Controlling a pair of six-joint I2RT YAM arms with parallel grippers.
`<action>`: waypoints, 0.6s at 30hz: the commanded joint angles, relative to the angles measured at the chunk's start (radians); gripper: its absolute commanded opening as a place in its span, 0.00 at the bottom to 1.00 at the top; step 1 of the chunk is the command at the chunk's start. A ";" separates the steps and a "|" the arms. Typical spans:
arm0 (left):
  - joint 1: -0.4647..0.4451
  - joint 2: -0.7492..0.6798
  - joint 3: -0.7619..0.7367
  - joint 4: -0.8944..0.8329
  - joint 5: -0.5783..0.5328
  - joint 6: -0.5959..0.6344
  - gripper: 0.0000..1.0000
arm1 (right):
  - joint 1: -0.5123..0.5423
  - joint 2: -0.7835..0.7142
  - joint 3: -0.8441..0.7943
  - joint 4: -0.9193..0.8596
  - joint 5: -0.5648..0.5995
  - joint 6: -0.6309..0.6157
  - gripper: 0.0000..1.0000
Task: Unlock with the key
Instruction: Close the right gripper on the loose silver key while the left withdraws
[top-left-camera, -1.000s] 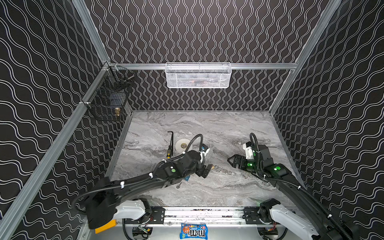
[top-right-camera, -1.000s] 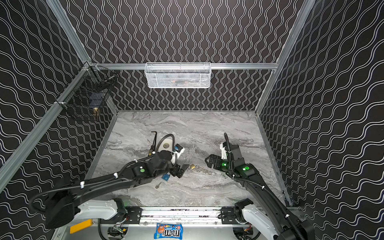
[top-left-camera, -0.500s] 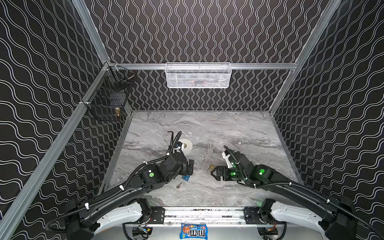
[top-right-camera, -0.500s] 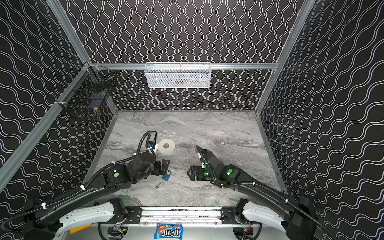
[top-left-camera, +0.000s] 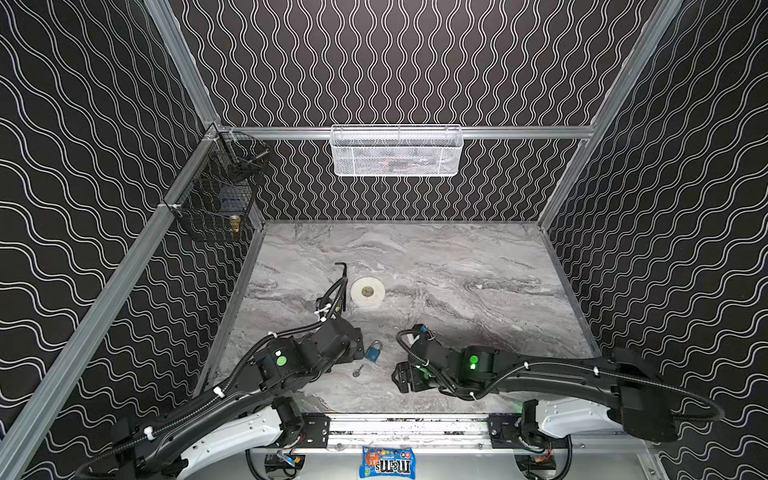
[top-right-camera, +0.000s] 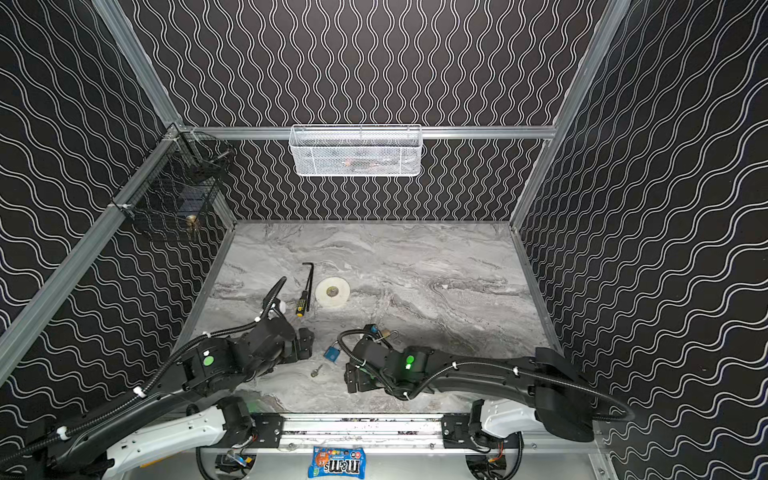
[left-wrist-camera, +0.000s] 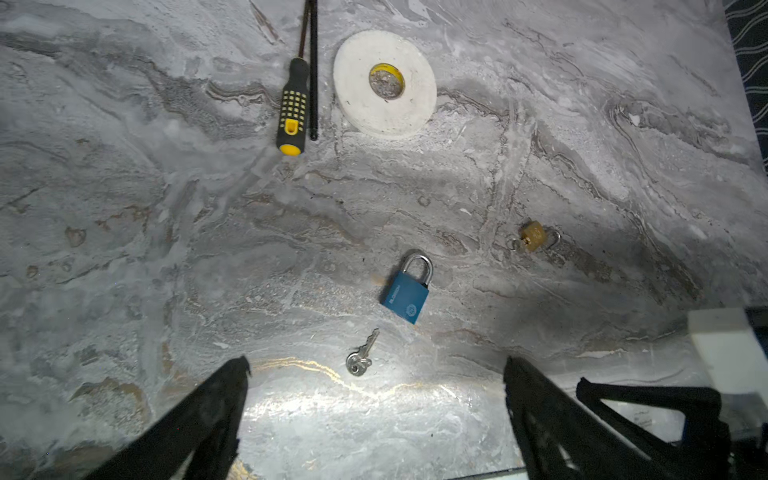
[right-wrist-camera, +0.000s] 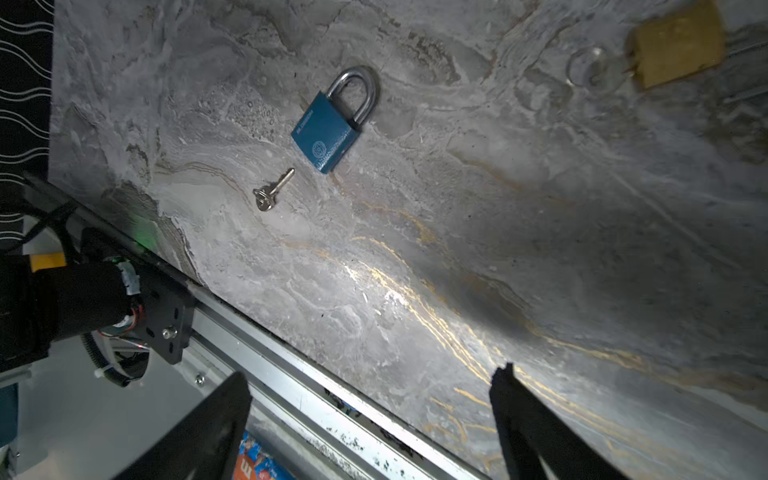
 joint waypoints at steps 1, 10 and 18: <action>0.002 -0.054 -0.012 -0.044 -0.073 -0.052 0.99 | 0.056 0.065 0.053 0.064 0.074 0.043 0.90; 0.002 -0.160 0.050 -0.182 -0.213 -0.059 0.99 | 0.088 0.325 0.285 0.080 0.070 -0.015 0.83; 0.003 -0.246 0.053 -0.266 -0.273 -0.083 0.99 | 0.086 0.465 0.391 0.069 0.071 -0.068 0.75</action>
